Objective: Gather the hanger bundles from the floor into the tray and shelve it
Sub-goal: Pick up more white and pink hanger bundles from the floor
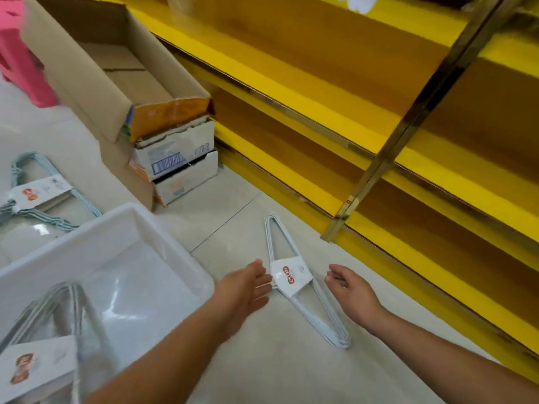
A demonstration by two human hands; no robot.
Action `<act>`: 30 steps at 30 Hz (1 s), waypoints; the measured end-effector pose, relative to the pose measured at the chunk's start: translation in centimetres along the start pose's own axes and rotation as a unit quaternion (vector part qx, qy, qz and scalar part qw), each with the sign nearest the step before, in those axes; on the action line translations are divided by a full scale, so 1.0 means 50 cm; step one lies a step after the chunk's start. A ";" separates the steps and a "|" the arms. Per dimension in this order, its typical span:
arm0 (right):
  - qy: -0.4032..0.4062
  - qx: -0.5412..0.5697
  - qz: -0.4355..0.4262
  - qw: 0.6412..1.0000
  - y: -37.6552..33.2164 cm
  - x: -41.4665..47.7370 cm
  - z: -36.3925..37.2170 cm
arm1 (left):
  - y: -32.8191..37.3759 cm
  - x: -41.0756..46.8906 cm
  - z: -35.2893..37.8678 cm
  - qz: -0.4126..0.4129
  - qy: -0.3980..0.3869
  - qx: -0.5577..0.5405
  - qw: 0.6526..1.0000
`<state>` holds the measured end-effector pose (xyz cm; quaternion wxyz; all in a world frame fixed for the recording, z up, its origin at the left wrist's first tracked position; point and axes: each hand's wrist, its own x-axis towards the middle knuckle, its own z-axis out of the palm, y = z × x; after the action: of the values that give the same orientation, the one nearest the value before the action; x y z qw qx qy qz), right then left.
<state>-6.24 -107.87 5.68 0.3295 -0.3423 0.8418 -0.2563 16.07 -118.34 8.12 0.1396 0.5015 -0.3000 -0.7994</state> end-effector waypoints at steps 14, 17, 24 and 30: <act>-0.114 0.066 0.055 0.990 0.073 0.254 0.104 | -0.201 0.245 0.148 -0.061 0.192 -0.149 0.968; -0.109 0.075 0.066 0.989 0.084 0.276 0.122 | -0.207 0.268 0.158 -0.042 0.209 -0.139 0.967; -0.135 0.178 0.122 0.967 0.088 0.290 0.127 | -0.202 0.280 0.174 -0.058 0.243 -0.152 0.956; -0.147 0.312 0.121 0.931 0.041 0.225 0.095 | -0.172 0.231 0.162 -0.029 0.191 -0.161 0.968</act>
<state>-9.76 -115.93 -3.01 0.5681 -0.1518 0.6968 -0.4107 4.26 -114.92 -2.91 0.2497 0.6247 -0.1203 -0.7300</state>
